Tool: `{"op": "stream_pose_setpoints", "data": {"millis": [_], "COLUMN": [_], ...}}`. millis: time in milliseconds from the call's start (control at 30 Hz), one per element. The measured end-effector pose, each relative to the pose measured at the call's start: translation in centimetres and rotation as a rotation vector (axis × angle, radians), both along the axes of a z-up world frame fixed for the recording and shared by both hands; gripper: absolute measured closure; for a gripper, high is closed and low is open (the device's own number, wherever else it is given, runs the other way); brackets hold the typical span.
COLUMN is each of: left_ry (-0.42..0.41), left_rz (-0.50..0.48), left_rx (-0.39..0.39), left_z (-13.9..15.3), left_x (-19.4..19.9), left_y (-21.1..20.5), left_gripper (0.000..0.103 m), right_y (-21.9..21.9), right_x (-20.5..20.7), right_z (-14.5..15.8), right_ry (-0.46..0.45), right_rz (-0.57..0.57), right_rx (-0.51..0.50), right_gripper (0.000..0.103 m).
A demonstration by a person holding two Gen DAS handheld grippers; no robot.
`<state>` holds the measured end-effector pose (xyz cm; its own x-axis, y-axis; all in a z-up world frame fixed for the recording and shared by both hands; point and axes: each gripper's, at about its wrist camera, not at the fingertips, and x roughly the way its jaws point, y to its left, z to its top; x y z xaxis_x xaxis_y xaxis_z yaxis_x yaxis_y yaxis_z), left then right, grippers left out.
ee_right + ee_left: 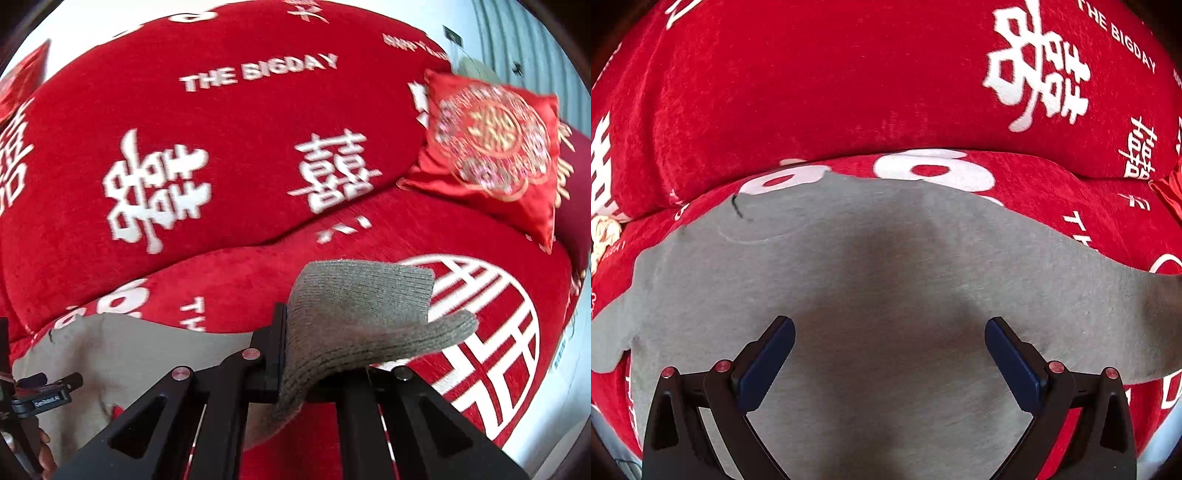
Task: Fold small clothes
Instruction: 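Carry the sleeve with the right gripper across the sweater body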
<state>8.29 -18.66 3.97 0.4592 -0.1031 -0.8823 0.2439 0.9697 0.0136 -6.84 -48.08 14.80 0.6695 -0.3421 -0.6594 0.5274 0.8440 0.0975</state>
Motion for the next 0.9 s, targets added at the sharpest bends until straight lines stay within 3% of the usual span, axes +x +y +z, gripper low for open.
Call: {"op": "stream_pose_setpoints", "data": {"millis": [533,900], "left_ry": [-0.001,0.015], "left_rz": [0.068,0.145], "left_rx": [-0.076,-0.084], "left_z": [-0.5,-1.4], "left_x": [-1.6,-2.8], "left_y": [10.4,18.6], "left_gripper": [0.0,0.0], "right_y": [14.7,26.2], "right_x": [5.1,8.6], "right_z": [4.4,2.9], "right_ry": [-0.005,0.068], "right_rz": [0.201,0.376], "right_rx": [-0.1,-0.102], "right_gripper": [0.097,0.097]}}
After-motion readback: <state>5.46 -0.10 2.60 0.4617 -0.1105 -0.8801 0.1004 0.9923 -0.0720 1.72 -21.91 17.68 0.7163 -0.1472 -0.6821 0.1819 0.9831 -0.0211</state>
